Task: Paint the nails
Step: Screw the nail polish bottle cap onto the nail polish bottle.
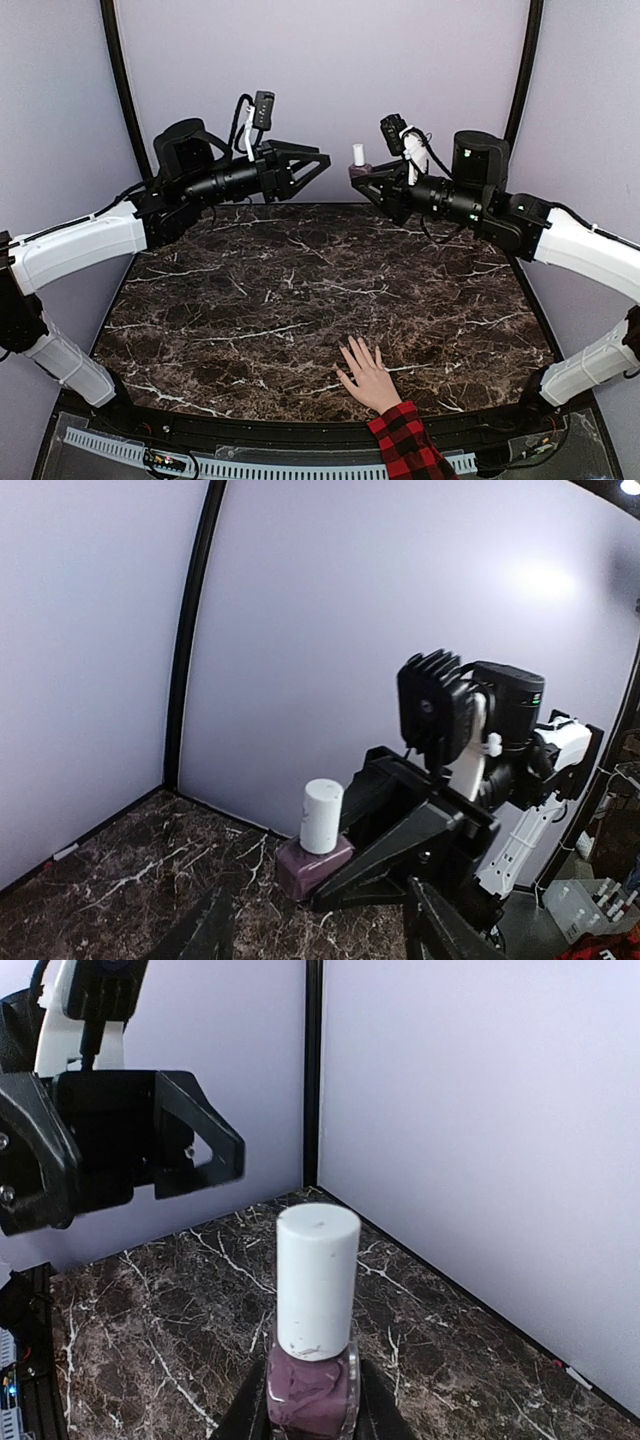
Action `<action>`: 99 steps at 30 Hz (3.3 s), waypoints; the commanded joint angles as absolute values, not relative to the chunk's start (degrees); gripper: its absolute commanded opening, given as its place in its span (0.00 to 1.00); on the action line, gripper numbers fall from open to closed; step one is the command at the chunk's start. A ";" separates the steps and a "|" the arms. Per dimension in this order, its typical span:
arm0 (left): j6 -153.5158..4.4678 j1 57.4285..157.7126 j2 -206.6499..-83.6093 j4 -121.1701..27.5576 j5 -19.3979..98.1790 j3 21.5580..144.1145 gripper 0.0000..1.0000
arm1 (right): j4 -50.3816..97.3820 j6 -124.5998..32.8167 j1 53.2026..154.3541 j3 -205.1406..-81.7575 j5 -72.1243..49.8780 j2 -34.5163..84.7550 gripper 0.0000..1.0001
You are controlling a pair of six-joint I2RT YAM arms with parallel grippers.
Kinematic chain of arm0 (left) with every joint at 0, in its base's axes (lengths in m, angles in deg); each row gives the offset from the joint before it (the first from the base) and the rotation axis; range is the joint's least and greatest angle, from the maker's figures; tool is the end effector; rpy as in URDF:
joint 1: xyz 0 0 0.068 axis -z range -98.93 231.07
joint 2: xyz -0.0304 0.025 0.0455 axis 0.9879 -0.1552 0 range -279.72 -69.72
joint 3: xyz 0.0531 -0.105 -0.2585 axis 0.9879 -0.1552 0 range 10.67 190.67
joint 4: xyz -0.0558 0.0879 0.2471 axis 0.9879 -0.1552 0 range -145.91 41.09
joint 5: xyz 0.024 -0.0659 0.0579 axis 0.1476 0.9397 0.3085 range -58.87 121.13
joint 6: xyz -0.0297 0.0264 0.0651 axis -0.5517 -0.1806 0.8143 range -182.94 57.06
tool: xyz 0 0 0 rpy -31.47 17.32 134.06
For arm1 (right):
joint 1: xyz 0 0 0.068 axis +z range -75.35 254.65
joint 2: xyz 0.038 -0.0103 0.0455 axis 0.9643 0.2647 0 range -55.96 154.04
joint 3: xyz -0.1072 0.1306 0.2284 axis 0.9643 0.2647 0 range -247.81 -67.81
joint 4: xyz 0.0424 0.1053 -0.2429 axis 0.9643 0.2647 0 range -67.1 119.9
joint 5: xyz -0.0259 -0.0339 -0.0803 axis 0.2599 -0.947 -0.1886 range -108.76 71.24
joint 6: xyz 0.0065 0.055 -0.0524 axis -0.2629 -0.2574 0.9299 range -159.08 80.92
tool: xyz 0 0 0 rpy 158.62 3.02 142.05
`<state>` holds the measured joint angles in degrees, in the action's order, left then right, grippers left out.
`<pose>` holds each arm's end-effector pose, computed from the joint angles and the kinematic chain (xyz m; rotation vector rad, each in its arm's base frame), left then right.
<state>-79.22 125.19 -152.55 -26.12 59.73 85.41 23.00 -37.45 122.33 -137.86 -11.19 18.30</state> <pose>0.2442 -0.2798 0.4441 0.7743 1.2292 -1.2031 0.2217 0.2561 0.4097 -0.8001 1.4947 0.7169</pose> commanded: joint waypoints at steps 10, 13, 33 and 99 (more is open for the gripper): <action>-77.58 129.94 -158.68 -30.65 50.41 92.54 0.55 | 22.68 -31.74 130.35 -141.35 -29.13 22.46 0.00; -77.82 129.95 -159.15 -30.63 49.49 92.77 0.52 | 22.73 -31.20 131.17 -141.64 -30.73 22.91 0.00; -76.02 129.92 -157.98 -29.65 53.40 92.17 0.00 | 22.72 -30.02 129.71 -140.52 -17.58 21.18 0.00; -80.56 125.85 -155.13 -24.46 59.81 88.66 0.60 | 21.49 -36.82 121.21 -139.27 -7.61 19.21 0.00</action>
